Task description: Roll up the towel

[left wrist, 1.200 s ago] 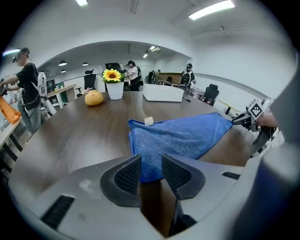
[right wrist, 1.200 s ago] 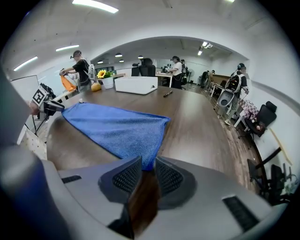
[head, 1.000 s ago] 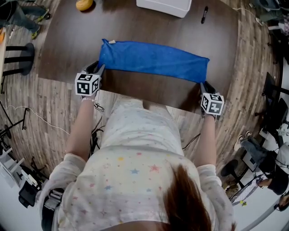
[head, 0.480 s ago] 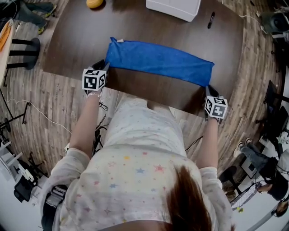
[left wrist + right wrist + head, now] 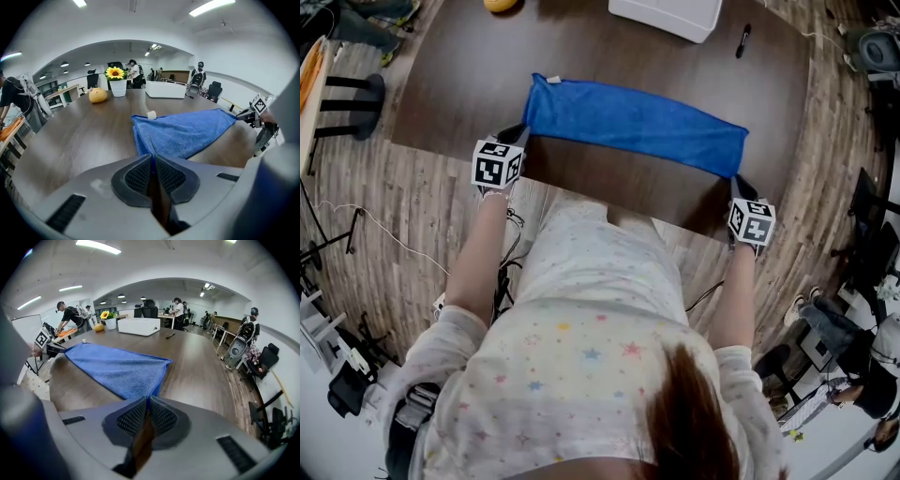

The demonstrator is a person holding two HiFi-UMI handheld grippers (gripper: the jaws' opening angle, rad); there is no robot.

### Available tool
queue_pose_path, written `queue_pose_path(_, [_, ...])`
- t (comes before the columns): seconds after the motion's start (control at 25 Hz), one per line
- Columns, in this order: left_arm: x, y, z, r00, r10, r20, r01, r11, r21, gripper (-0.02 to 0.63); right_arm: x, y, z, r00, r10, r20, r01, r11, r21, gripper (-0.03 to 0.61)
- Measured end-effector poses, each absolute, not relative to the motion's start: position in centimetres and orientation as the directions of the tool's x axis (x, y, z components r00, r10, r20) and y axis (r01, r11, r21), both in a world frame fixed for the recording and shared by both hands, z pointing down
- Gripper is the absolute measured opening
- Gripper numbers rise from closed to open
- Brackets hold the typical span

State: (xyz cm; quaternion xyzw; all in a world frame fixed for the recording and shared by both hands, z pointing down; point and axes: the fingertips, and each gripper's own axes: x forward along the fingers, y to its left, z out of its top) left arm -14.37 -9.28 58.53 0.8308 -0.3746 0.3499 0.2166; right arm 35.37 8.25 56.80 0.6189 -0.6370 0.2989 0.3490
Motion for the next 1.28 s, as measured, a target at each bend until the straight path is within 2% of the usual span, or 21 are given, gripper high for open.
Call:
queue_pose_path(0.28, [-16.2, -8.2, 57.6, 0.489, -0.512, 0.706, -0.812, -0.563, 0.154, 0.025, 35.8, 9.2, 56.4, 0.007, -0.587, 0.809, -0.998, 0.044, 0.041, 0.017])
queue_pose_path(0.48, [-16.3, -6.7, 56.5, 0.522, -0.583, 0.622, -0.819, -0.546, 0.176, 0.025, 35.9, 10.4, 56.0, 0.000, -0.609, 0.793, -0.999, 0.032, 0.025, 0.017])
queue_pose_path(0.72, [-16.7, -4.6, 58.6, 0.493, -0.525, 0.694, -0.801, -0.586, 0.125, 0.029, 36.0, 11.4, 57.1, 0.019, -0.575, 0.818, -0.997, 0.048, 0.056, 0.024])
queue_pose_path(0.8, [-17.3, -4.7, 58.6, 0.478, -0.526, 0.703, -0.808, -0.578, 0.116, 0.050, 36.2, 11.7, 57.2, 0.036, -0.559, 0.829, -0.996, 0.047, 0.075, 0.032])
queue_pose_path(0.88, [-18.1, -5.2, 58.2, 0.456, -0.544, 0.704, -0.828, -0.550, 0.110, 0.108, 36.6, 12.0, 57.0, 0.045, -0.551, 0.833, -0.997, 0.029, 0.073, 0.074])
queue_pose_path(1.0, [-18.8, -6.4, 56.5, 0.431, -0.593, 0.680, -0.847, -0.526, 0.078, 0.121, 36.8, 11.3, 55.4, 0.047, -0.591, 0.805, -0.998, 0.006, 0.062, 0.077])
queue_pose_path(1.12, [-17.2, -7.7, 54.1, 0.447, -0.626, 0.639, -0.826, -0.563, 0.027, 0.121, 35.2, 8.8, 53.7, 0.013, -0.636, 0.771, -0.996, 0.060, 0.066, 0.078])
queue_pose_path(1.28, [-11.8, -8.7, 51.4, 0.544, -0.617, 0.568, -0.760, -0.649, 0.023, 0.120, 30.7, 4.8, 52.0, -0.080, -0.685, 0.724, -0.985, 0.164, 0.047, 0.078])
